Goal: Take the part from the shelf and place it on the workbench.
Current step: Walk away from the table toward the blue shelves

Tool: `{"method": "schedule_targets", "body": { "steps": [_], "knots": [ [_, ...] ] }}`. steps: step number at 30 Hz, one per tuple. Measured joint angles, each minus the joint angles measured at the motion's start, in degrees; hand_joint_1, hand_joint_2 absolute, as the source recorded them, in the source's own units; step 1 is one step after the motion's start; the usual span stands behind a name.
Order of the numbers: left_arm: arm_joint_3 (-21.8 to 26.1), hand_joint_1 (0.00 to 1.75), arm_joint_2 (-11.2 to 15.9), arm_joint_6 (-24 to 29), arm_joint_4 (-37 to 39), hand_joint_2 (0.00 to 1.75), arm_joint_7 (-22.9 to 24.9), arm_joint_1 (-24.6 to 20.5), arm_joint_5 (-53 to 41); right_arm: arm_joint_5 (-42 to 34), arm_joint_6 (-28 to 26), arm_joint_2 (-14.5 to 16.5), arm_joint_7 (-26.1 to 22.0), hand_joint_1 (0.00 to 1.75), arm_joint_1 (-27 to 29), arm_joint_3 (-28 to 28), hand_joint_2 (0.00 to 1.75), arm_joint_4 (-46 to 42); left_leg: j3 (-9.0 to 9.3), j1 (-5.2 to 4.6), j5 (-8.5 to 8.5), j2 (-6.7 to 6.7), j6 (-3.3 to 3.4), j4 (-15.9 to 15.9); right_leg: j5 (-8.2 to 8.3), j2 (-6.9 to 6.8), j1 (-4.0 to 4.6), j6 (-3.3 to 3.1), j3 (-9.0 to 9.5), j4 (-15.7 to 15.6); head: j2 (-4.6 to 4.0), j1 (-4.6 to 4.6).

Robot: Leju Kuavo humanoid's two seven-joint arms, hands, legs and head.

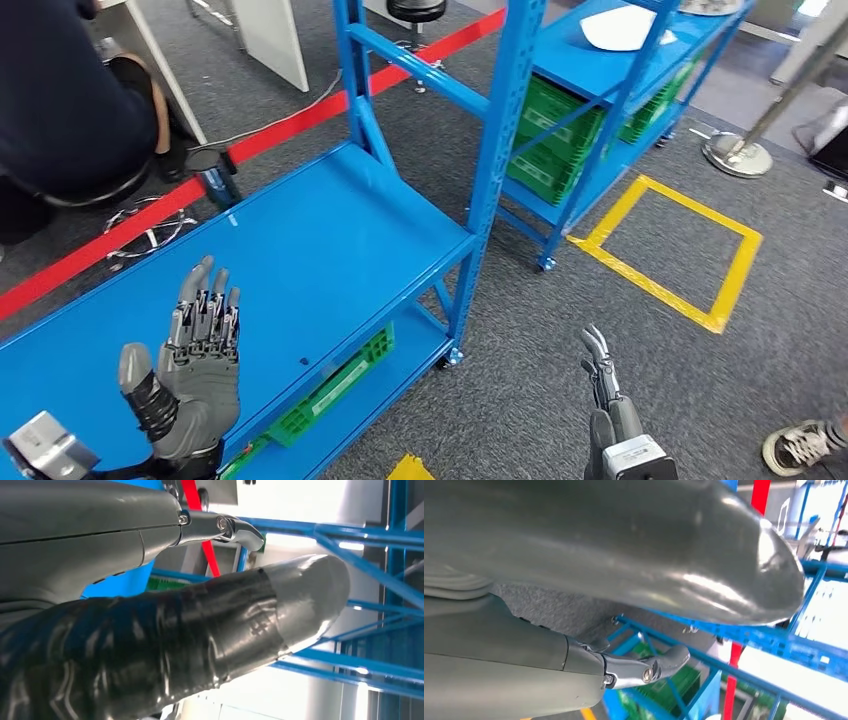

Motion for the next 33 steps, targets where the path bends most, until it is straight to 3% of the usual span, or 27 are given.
{"method": "schedule_targets", "body": {
  "steps": [1,3,5,7,8,10,12,14,15,16,19,21,23,25,27,29,30,31,32,33],
  "knots": [
    [0.0,0.0,0.0,-0.1,0.0,0.0,0.0,0.0,0.0,0.0,0.0,0.0,0.0,0.0,0.0,0.0,0.0,0.0,-0.03,0.08,0.03,-0.85,-0.1,0.1,1.99,0.28,-0.22,0.03,1.27,-2.9,0.0,0.14],
    [0.0,0.0,0.0,-0.4,0.0,0.0,0.1,-0.1,0.0,0.0,0.0,0.0,0.0,0.0,0.0,0.0,0.0,0.0,-0.28,0.23,0.11,-2.46,-0.58,0.4,5.43,2.76,-0.72,0.05,4.65,-10.7,0.0,0.43],
    [0.0,0.0,0.0,-0.7,0.0,0.0,0.3,-0.2,0.0,0.0,0.0,0.0,0.1,0.0,-0.1,0.0,0.0,0.0,-1.12,0.46,0.44,-3.79,-1.47,0.7,6.01,4.99,-0.84,-0.2,6.48,-14.8,0.0,0.58],
    [0.0,0.0,0.0,-1.0,0.0,0.0,0.4,-0.3,0.0,0.0,0.0,0.0,0.3,0.0,-0.2,0.0,0.0,0.0,-2.05,0.83,1.07,-5.07,-2.55,0.7,5.95,4.45,-0.62,-0.91,6.75,-15.3,0.0,0.59],
    [0.0,0.0,0.0,-1.1,0.0,0.0,0.5,-0.3,0.0,0.0,0.0,-0.1,0.4,0.0,-0.3,0.0,0.0,0.0,-2.55,0.9,1.07,-4.84,-2.93,0.8,6.23,3.73,-0.58,-1.36,6.76,-15.4,0.0,0.5],
    [0.1,0.0,0.0,-1.3,0.0,0.0,0.6,-0.5,0.0,0.1,0.0,-0.1,0.6,0.0,-0.5,0.0,0.0,0.0,-4.28,0.74,-0.84,-2.03,-3.32,3.7,6.75,2.23,-0.55,-2.26,6.69,-15.9,0.0,-0.17],
    [0.2,0.0,-0.1,-1.5,0.0,0.0,0.7,-0.6,0.0,0.2,0.0,-0.1,0.8,0.0,-0.5,0.0,0.0,0.0,-7.44,0.62,-4.72,1.33,-3.42,10.9,6.98,0.73,-0.18,-2.75,6.44,-16.0,0.0,-0.89],
    [0.2,0.0,-0.1,-1.6,0.1,0.0,0.8,-0.6,0.0,0.2,0.0,-0.1,0.9,0.0,-0.5,0.0,0.0,0.0,-9.6,0.6,-6.83,2.2,-3.48,16.7,7.08,-0.91,0.14,-2.93,6.13,-15.9,0.0,-1.19],
    [0.2,0.0,-0.1,-1.6,0.2,0.0,0.8,-0.6,0.0,0.1,0.0,-0.1,0.9,0.0,-0.5,0.0,0.0,0.0,-9.14,0.56,-6.44,2.34,-3.39,16.6,7.1,-1.68,0.26,-2.96,6.04,-15.9,0.0,-1.33],
    [0.2,0.0,-0.1,-1.6,0.2,0.0,0.8,-0.6,0.1,0.1,0.0,-0.1,1.0,0.0,-0.6,0.0,0.0,0.0,-7.48,0.46,-5.23,2.6,-3.18,14.4,7.11,-2.45,0.36,-2.96,6.02,-15.9,0.0,-1.5],
    [0.2,0.0,-0.1,-1.7,0.2,0.0,0.9,-0.8,0.1,0.1,0.0,-0.1,1.1,0.0,-0.7,0.0,0.0,0.0,-0.37,-0.42,-1.92,5.92,-2.11,3.1,7.07,-4.38,0.72,-2.68,6.08,-15.7,0.0,-1.95],
    [0.2,0.0,-0.1,-1.7,0.2,0.0,0.9,-1.0,0.1,0.1,0.0,-0.2,1.1,0.0,-0.9,0.0,0.0,0.0,0.99,-0.94,-1.79,6.84,-1.46,0.3,7.19,-5.58,0.94,-2.12,5.95,-15.6,0.0,-1.94],
    [0.3,0.0,-0.1,-1.8,0.2,0.0,0.9,-0.9,0.1,0.1,0.0,-0.4,1.2,0.0,-1.2,0.1,0.0,0.0,0.86,-0.78,-1.19,5.49,-0.85,-0.2,7.22,-6.44,0.92,-1.55,5.73,-15.6,0.0,-1.84],
    [0.3,0.0,-0.2,-1.9,0.1,0.0,1.0,-0.9,0.1,0.1,0.0,-0.6,1.2,0.0,-1.5,0.1,0.0,0.0,0.98,-0.35,-0.48,4.23,-0.28,-0.8,5.43,-4.39,0.7,-0.93,4.61,-13.3,0.0,-1.62],
    [0.2,0.0,-0.3,-1.9,0.1,0.0,1.0,-1.0,0.1,0.1,0.0,-0.8,1.3,0.0,-1.5,0.1,0.0,0.0,0.85,-0.1,-0.03,2.92,0.06,-1.0,1.75,-1.19,0.3,-0.33,1.71,-6.4,0.0,-0.9],
    [0.2,0.0,-0.3,-2.0,0.2,0.0,1.0,-1.0,0.1,0.0,0.0,-0.9,1.3,0.0,-1.4,0.1,0.0,0.0,0.55,-0.06,0.16,1.41,0.08,-0.9,-0.5,-0.19,-0.04,0.11,-1.06,0.1,0.0,-0.22],
    [0.2,0.0,-0.3,-2.0,0.2,0.0,1.1,-1.0,0.2,0.0,0.0,-0.9,1.3,0.0,-1.4,0.1,0.0,0.0,0.47,-0.02,0.2,0.61,0.02,-0.8,-0.11,-0.09,-0.2,0.26,-1.28,0.7,0.0,0.0],
    [0.2,0.0,-0.3,-2.0,0.2,0.0,1.1,-1.0,0.2,0.0,0.0,-1.0,1.3,0.0,-1.4,0.2,0.0,0.0,0.44,0.06,0.21,-0.22,-0.09,-0.6,1.33,0.04,-0.37,0.38,-0.48,-0.9,0.0,0.19],
    [0.2,0.0,-0.4,-2.0,0.2,0.0,1.1,-1.0,0.2,0.0,0.0,-1.0,1.3,0.0,-1.4,0.2,0.0,0.0,0.41,0.17,0.18,-1.05,-0.27,-0.4,3.45,0.6,-0.62,0.51,1.16,-4.4,0.0,0.39],
    [0.2,0.0,-0.4,-2.0,0.2,0.0,1.1,-1.0,0.2,0.0,0.0,-1.1,1.3,0.0,-1.4,0.2,0.0,0.0,0.28,0.26,0.15,-1.8,-0.53,-0.3,5.13,2.16,-0.97,0.64,2.96,-8.3,0.0,0.62]
  ]
}}
